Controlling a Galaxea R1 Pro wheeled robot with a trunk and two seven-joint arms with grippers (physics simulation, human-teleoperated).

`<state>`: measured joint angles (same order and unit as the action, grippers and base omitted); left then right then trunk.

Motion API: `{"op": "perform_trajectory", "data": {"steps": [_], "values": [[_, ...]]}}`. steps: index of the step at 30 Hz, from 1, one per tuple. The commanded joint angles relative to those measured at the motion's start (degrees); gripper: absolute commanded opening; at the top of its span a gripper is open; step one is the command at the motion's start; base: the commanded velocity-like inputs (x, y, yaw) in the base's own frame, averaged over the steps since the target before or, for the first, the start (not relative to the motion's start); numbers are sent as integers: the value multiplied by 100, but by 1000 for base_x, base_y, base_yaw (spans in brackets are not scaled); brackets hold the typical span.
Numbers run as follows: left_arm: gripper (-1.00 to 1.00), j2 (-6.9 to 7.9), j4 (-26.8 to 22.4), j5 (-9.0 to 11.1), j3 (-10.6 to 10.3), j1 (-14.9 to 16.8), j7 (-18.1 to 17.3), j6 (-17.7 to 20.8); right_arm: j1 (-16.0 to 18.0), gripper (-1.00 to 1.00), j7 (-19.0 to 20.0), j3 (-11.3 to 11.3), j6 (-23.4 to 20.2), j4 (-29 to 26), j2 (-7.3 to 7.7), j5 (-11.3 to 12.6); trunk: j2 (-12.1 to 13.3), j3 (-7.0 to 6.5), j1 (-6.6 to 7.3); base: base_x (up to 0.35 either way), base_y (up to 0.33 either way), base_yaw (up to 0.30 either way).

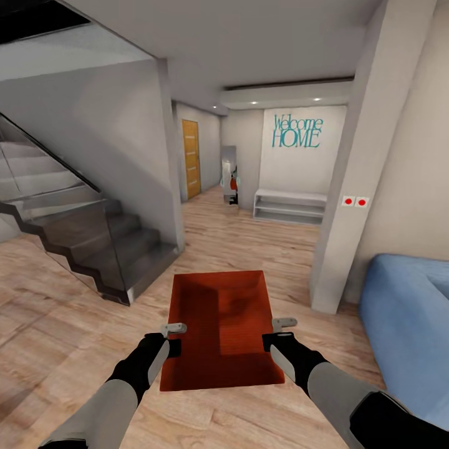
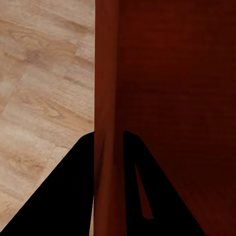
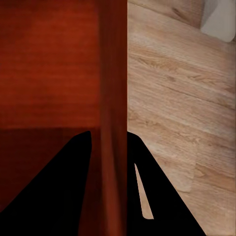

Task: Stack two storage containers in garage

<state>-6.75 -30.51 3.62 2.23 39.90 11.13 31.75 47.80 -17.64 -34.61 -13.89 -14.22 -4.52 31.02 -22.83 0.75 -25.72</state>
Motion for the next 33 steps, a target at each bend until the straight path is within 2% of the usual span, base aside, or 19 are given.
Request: {"op": "perform_trajectory", "data": {"steps": [1,15,26,33], "values": [[-100,-10,-6,-142,33,0,56,50,5,-100,-28,-73,-26,-134,-14,45,-9,8,-6,323,0,0],[-100,-10,-1,-142,33,0,56,50,7,-100,-28,-72,-26,-134,-14,45,-9,8,-6,323,0,-6],[-100,-10,-7,-142,32,0,56,50,4,-100,-29,-72,-26,-134,-23,45,-9,27,-6,323,0,-204],[-100,-9,-7,-142,32,0,56,50,5,-100,-29,-72,-26,-134,-23,45,-9,30,-6,323,0,-52]]}}
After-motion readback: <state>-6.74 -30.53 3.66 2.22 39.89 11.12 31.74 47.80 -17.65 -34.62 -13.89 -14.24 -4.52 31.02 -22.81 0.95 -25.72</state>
